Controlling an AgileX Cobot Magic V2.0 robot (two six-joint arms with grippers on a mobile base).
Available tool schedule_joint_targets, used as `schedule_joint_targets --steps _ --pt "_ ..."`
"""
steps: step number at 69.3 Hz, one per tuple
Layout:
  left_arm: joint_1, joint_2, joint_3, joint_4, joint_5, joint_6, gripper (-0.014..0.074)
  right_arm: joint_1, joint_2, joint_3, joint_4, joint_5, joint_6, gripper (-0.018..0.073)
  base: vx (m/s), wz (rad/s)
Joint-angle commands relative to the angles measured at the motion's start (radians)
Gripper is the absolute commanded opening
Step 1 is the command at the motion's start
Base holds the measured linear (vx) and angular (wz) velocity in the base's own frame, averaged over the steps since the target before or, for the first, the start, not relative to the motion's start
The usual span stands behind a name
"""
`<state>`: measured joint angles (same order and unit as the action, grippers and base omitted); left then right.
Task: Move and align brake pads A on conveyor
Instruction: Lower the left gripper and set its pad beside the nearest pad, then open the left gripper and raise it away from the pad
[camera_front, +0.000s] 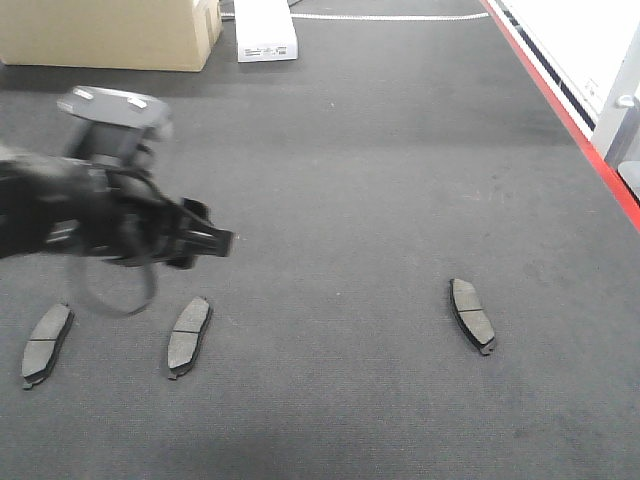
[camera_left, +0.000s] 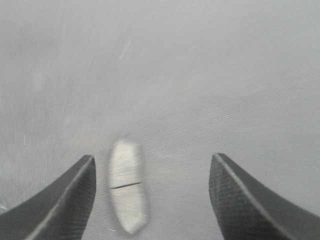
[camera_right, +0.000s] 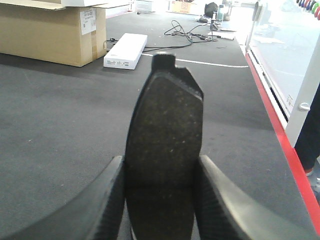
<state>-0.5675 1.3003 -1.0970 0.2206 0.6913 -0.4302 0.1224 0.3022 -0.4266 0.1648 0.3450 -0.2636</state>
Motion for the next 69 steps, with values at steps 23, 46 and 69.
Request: schedule_joint_targets --steps 23,46,69 --pt "-0.006 -0.553 0.300 0.014 -0.128 0.003 0.0464 0.001 0.012 -0.031 0.004 -0.096 -0.006 -0.0002 0.00 0.00" --pt "-0.006 -0.882 0.533 0.013 -0.207 0.120 0.0464 0.001 0.012 -0.031 0.004 -0.096 -0.006 -0.0002 0.00 0.00" --pt "-0.006 -1.013 0.643 0.006 -0.365 0.153 0.0464 0.001 0.012 -0.031 0.004 -0.096 -0.006 -0.0002 0.00 0.00"
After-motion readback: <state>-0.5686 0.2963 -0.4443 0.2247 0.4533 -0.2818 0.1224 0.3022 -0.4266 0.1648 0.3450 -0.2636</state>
